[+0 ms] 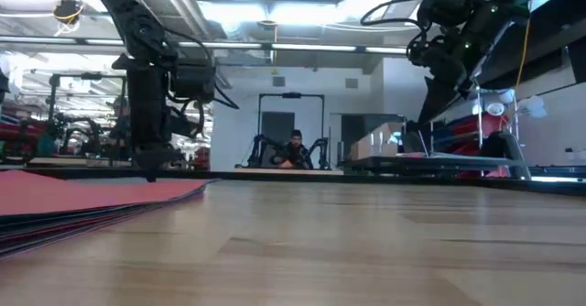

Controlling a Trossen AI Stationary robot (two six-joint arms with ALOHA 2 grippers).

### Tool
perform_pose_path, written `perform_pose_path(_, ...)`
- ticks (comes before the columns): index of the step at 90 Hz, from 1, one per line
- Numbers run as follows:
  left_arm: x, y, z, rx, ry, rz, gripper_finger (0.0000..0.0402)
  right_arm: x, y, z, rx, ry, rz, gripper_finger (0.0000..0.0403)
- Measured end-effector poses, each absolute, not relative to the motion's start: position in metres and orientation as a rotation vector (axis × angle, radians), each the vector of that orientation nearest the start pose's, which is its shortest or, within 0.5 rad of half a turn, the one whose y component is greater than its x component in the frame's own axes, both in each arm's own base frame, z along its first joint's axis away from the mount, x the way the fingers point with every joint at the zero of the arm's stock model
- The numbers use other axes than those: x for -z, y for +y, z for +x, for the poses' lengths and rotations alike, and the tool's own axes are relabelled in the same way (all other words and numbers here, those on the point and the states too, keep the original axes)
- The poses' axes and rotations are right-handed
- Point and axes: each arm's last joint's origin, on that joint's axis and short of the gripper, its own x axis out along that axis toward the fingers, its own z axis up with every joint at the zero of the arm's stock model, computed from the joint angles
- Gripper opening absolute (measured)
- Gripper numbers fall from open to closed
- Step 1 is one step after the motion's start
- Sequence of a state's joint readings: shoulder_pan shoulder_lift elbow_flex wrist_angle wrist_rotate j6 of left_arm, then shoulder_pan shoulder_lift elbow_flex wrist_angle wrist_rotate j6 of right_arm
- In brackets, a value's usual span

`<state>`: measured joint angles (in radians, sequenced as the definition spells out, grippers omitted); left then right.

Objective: Organize paper
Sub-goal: Move the blue paper to the top left of the table, then move the red paper to the top right of the table

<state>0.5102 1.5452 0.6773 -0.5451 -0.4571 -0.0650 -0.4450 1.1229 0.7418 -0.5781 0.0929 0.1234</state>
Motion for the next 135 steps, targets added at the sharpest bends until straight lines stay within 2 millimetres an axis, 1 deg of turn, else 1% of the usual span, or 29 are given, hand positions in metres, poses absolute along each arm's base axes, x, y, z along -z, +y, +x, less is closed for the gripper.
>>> perform_pose_path(24, -0.13, 0.121, 0.197, -0.844, 1.411, -0.093, 0.0, -0.227, -0.093, 0.189, 0.555, 0.925, 0.281, 0.0)
perform_pose_path(43, -0.145, 0.118, 0.196, -0.85, 1.323, -0.123, 0.0, -0.227, -0.093, 0.189, 0.553, 0.926, 0.277, 0.0)
perform_pose_path(58, -0.157, 0.111, 0.197, -0.795, 1.26, -0.157, 0.0, -0.227, -0.093, 0.189, 0.551, 0.927, 0.274, 0.0)
perform_pose_path(66, -0.163, 0.1, 0.2, -0.669, 1.255, -0.172, 0.0, -0.227, -0.093, 0.189, 0.546, 0.929, 0.265, 0.0)
perform_pose_path(73, -0.169, 0.086, 0.205, -0.483, 1.235, -0.204, 0.0, -0.227, -0.093, 0.189, 0.524, 0.929, 0.269, 0.0)
perform_pose_path(83, -0.176, 0.064, 0.214, -0.192, 1.174, -0.294, 0.0, -0.227, -0.092, 0.19, 0.493, 0.927, 0.282, 0.0)
perform_pose_path(93, -0.18, 0.046, 0.222, -0.006, 1.129, -0.353, 0.0003, -0.227, -0.092, 0.19, 0.486, 0.926, 0.286, 0.0004)
perform_pose_path(104, -0.181, 0.028, 0.228, 0.088, 1.103, -0.327, 0.0023, -0.227, -0.092, 0.19, 0.483, 0.926, 0.287, 0.0014)
perform_pose_path(115, -0.182, 0.016, 0.233, 0.14, 1.072, -0.268, 0.0055, -0.227, -0.092, 0.19, 0.479, 0.926, 0.289, 0.0029)
perform_pose_path(125, -0.178, 0.011, 0.237, 0.154, 1.076, -0.203, 0.0087, -0.227, -0.092, 0.19, 0.479, 0.926, 0.288, 0.004)
perform_pose_path(135, -0.171, 0.011, 0.24, 0.161, 1.104, -0.175, 0.0116, -0.227, -0.091, 0.19, 0.479, 0.926, 0.288, 0.0044)
